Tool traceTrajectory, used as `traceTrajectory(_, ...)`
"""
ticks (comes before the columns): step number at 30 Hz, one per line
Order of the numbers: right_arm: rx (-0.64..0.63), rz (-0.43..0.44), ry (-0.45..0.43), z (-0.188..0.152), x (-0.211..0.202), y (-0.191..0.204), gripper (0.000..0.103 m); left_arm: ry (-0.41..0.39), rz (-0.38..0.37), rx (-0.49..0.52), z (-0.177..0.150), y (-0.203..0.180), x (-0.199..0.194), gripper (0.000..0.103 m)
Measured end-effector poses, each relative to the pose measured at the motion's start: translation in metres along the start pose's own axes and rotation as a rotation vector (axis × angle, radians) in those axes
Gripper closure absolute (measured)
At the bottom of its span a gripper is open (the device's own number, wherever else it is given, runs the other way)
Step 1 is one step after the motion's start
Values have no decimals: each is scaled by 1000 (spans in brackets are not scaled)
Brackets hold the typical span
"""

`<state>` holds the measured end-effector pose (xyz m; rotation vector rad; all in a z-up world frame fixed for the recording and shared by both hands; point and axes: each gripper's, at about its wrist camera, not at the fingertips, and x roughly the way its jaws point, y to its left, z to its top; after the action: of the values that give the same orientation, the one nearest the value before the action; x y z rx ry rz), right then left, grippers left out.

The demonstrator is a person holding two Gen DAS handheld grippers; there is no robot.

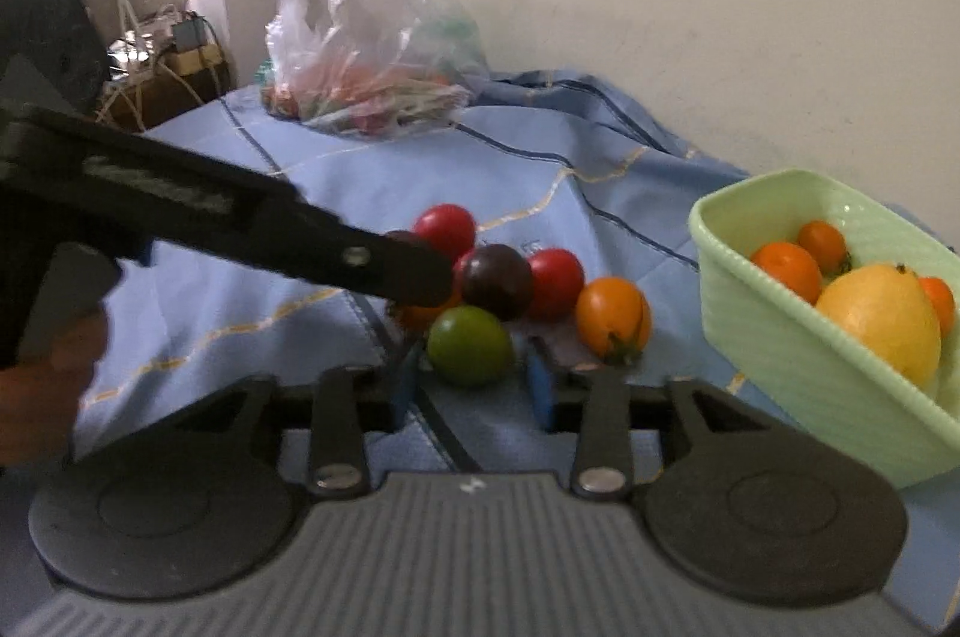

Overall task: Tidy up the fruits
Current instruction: 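Grasp a small orange tomato with the left tool while the right grasps a green tomato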

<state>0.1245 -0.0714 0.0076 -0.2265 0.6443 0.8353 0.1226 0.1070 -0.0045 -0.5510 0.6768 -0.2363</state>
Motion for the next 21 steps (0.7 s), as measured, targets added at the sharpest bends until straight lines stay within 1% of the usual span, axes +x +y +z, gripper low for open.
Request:
traceTrajectory(1,3,-5,-5,-1,-2,0,70,-5,4,1,-1,-1,0,66)
traceTrajectory(2,5,-11,-11,-2,-5,0,70,-12,13,12,-3,-3,-1,75)
traceTrajectory(3,8,-15,-16,-3,-8,0,70,-18,23,26,-4,-5,-1,79)
traceTrajectory(4,11,-15,-21,-4,-11,0,70,-24,27,35,-6,-8,-3,86)
traceTrajectory(5,12,-12,-23,-6,-14,0,70,-29,16,36,-8,-10,-6,88)
traceTrajectory(6,11,-11,-20,-9,-18,1,70,-28,-10,30,-11,-12,-8,89)
traceTrajectory(8,9,-15,-6,-12,-20,2,70,-25,-35,35,-16,-17,-12,90)
traceTrajectory(10,12,-13,-1,-17,-25,2,70,-21,-45,56,-21,-24,-16,90)
traceTrajectory(12,13,-28,-14,-20,-31,1,70,-6,-36,73,-22,-29,-17,89)
traceTrajectory(13,12,-36,-20,-21,-34,1,70,-6,-26,75,-22,-30,-17,86)
traceTrajectory(14,13,-41,-21,-22,-36,0,70,-5,-14,82,-21,-30,-16,79)
traceTrajectory(15,18,-45,-19,-24,-37,-1,70,1,-2,84,-20,-30,-15,74)
traceTrajectory(16,29,-47,-16,-24,-37,-3,70,7,3,84,-19,-31,-13,63)
traceTrajectory(17,39,-48,-19,-25,-38,-5,70,12,6,86,-18,-32,-11,55)
traceTrajectory(21,82,-44,-29,-25,-38,-11,70,13,56,117,-11,-37,2,53)
